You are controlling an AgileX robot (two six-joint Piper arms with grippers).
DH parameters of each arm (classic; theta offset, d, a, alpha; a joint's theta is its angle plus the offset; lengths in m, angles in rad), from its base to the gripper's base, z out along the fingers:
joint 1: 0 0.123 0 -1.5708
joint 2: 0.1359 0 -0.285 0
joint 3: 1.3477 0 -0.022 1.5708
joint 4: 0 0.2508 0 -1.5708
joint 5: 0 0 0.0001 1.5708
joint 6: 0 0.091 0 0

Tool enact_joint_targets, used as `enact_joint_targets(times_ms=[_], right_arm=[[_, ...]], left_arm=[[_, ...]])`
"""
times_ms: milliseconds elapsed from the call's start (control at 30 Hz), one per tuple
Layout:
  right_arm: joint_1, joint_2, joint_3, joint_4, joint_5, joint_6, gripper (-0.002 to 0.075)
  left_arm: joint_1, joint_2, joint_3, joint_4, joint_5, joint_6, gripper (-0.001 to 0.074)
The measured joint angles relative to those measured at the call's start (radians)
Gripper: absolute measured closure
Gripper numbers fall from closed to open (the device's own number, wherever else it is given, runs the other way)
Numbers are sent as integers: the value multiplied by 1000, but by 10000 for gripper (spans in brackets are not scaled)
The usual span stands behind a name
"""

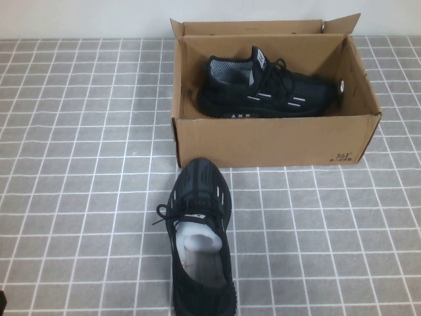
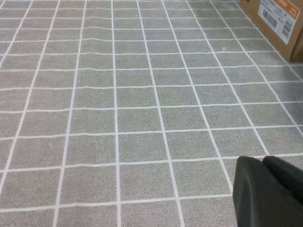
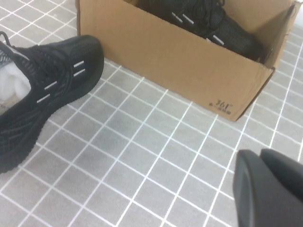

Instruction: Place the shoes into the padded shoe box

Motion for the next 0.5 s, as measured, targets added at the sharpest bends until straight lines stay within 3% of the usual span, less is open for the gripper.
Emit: enact_joint_targets(times_ms=[233, 500], right_arm=[[-47, -107, 31, 2, -4, 0, 733], [-302, -298, 114, 132, -17, 0, 733]], left_arm=[[0, 0, 0, 0, 0, 0, 738], [0, 0, 0, 0, 0, 0, 738]])
